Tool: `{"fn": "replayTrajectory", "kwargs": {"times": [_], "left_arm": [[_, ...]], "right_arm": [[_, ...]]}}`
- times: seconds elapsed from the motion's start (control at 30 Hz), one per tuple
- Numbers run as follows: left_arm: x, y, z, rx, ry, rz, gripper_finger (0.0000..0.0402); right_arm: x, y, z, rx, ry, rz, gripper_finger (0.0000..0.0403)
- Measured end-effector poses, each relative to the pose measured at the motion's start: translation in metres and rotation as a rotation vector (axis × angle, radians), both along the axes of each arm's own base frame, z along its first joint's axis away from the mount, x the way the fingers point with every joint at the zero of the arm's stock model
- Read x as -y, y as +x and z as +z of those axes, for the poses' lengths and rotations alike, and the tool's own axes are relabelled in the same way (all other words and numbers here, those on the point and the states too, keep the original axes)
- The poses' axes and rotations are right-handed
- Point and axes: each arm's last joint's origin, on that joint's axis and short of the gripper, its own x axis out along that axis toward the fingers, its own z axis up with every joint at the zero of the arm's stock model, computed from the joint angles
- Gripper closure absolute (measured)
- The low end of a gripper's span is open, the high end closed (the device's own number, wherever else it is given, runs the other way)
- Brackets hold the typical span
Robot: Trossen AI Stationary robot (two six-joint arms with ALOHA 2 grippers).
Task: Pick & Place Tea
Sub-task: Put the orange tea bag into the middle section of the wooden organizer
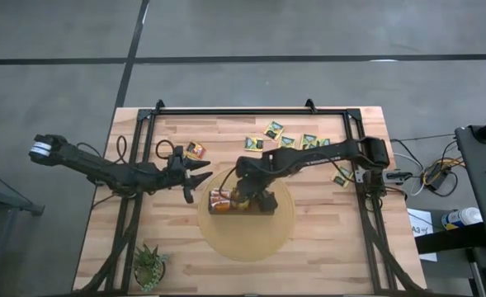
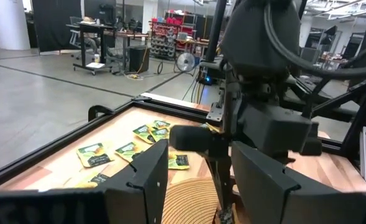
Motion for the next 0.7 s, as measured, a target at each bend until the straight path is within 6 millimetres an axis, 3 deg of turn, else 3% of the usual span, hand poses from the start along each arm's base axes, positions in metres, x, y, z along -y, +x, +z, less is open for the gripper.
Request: {"fn": "replayTrajectory", "kwargs": {"times": [0.17,0.5,0.7], "left_arm": [[0.0000,-0.0001,0.0001,0.000,0.000,0.000,0.0232],[-0.0001,-0.0001,0.0005,0.004,-0.001,0.001,0.0232],[-0.0001,-0.0002,0.0005,0.004,-0.001,0.001,0.0232]], "right_arm": [[0.0000,-0.0032,0.0039,-0.014,0.016,-0.035,0.0182],[0.0072,0.0007,-0.0039,-0.023,0.084,-0.186,0.0195],[0.0027,0.0020,-0.0026,-0.014,0.192,-0.127,0.0195]]}}
